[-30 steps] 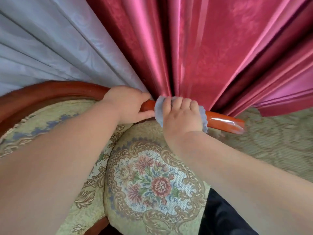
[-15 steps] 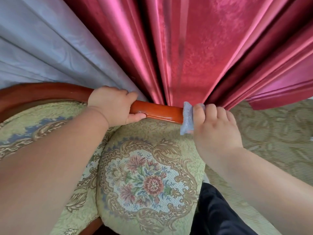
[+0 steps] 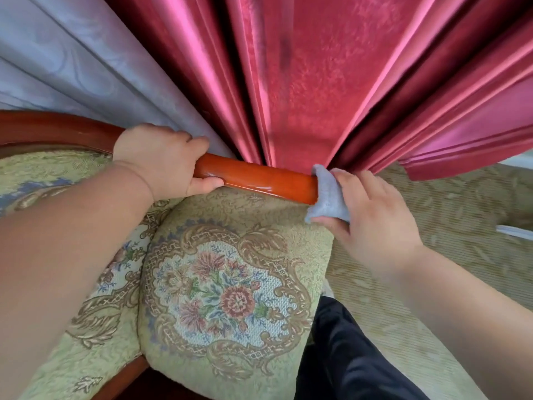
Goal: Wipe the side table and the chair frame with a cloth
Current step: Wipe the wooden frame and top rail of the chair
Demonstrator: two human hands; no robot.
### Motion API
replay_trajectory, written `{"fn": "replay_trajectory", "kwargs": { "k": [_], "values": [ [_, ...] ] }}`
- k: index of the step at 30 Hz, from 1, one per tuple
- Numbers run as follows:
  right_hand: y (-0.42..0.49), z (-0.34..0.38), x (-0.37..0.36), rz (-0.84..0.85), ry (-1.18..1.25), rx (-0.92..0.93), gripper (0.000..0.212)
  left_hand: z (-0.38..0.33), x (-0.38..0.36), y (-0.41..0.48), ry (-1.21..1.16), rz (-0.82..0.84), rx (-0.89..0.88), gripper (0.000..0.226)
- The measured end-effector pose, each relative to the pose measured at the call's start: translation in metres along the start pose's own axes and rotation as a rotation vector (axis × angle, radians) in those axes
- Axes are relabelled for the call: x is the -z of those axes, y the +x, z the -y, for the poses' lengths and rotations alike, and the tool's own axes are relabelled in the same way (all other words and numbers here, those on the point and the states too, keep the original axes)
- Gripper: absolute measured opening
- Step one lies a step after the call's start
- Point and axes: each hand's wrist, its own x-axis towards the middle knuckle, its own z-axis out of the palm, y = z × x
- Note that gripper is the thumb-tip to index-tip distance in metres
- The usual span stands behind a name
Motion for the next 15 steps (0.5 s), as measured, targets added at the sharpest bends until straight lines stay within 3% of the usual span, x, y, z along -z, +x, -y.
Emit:
{"fn": "replay_trajectory", "kwargs": {
  "k": [5,11,15],
  "values": [
    [0.013,0.020,0.001,-0.034,0.051,-0.081,0.075,-0.002,0.003,0.002,-0.017,0.022,0.009,0.084],
    [0.061,0.093,-0.006,-0.084,-0.141,0.024,0.065,-0.003,0.002,0.002,0.014,0.006,0.004,0.088],
    [0.038,0.053,0.002,-0.073,-0.058,0.116,0.066,-0.003,0.002,0.002,0.023,-0.007,-0.012,0.088]
  ]
}}
